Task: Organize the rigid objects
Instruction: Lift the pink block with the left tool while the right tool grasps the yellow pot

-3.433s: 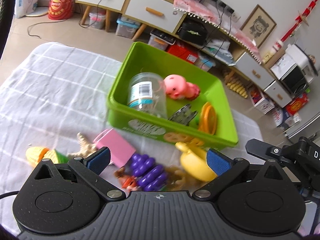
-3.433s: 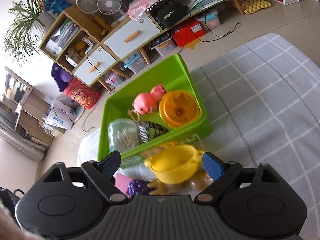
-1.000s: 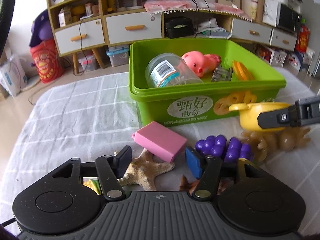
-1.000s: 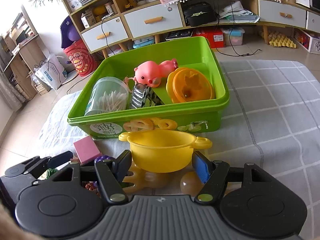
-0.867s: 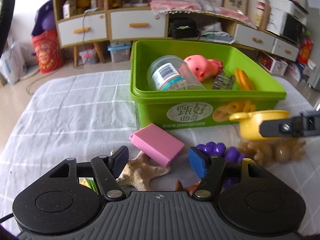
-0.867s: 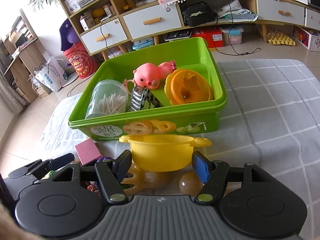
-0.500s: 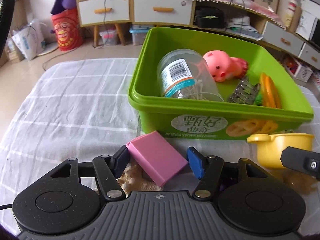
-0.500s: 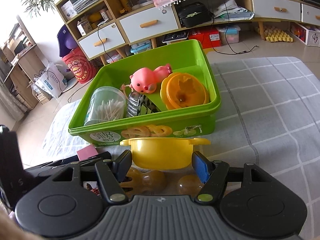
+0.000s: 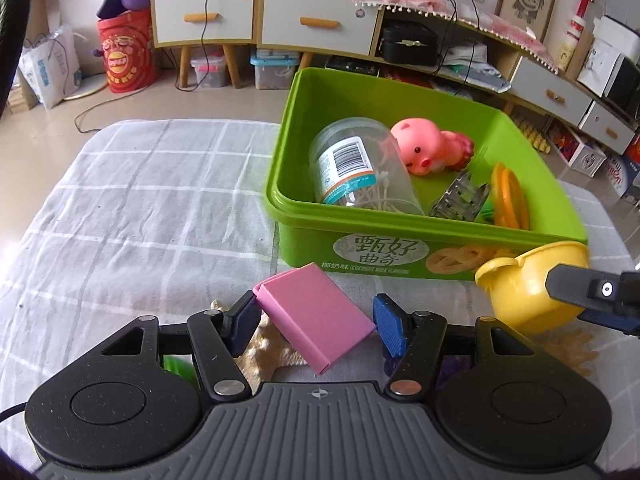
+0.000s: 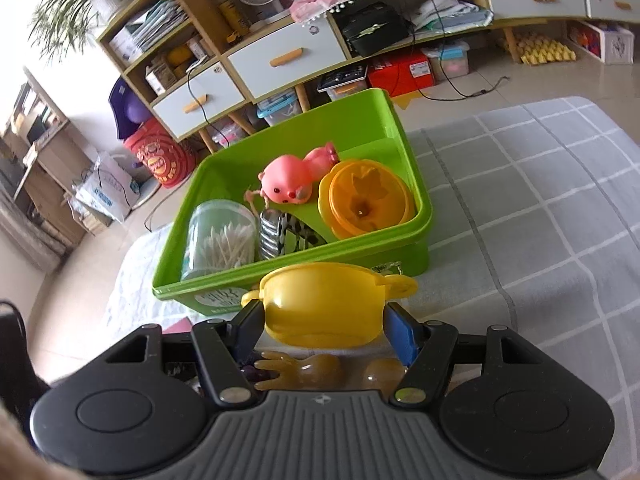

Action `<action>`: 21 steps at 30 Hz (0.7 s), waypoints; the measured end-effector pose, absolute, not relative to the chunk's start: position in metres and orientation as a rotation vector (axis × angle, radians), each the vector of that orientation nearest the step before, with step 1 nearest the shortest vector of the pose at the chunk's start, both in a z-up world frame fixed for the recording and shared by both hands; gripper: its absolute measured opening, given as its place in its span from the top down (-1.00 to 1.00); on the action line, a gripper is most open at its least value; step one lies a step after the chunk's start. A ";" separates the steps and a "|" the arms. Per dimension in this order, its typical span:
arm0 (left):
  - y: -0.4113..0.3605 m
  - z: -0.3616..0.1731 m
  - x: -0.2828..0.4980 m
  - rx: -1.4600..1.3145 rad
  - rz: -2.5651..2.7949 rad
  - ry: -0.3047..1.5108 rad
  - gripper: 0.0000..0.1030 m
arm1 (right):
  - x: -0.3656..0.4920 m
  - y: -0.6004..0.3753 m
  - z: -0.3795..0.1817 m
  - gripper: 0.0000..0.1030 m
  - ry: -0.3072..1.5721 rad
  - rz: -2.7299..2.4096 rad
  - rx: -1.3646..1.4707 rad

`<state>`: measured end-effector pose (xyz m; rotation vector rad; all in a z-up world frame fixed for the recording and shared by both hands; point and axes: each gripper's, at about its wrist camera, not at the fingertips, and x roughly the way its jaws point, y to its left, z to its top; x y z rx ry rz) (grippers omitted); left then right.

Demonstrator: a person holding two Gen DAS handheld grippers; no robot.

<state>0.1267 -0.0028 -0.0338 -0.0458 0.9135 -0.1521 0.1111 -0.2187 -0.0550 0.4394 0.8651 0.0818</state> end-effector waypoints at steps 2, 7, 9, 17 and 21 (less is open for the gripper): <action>0.001 -0.029 0.123 -0.064 -0.157 0.917 -0.27 | 0.109 -0.223 -0.051 0.02 0.862 0.076 0.468; 0.007 -0.018 0.121 -0.107 -0.165 0.911 -0.27 | 0.104 -0.229 -0.040 0.08 0.845 0.069 0.510; 0.006 -0.013 0.120 -0.117 -0.172 0.899 -0.27 | 0.103 -0.230 -0.036 0.23 0.839 0.069 0.523; -0.001 -0.007 0.118 -0.102 -0.192 0.883 -0.27 | 0.106 -0.228 -0.041 0.42 0.854 0.059 0.507; 0.000 -0.013 0.118 -0.102 -0.173 0.898 -0.27 | 0.111 -0.223 -0.053 -0.24 0.882 0.085 0.526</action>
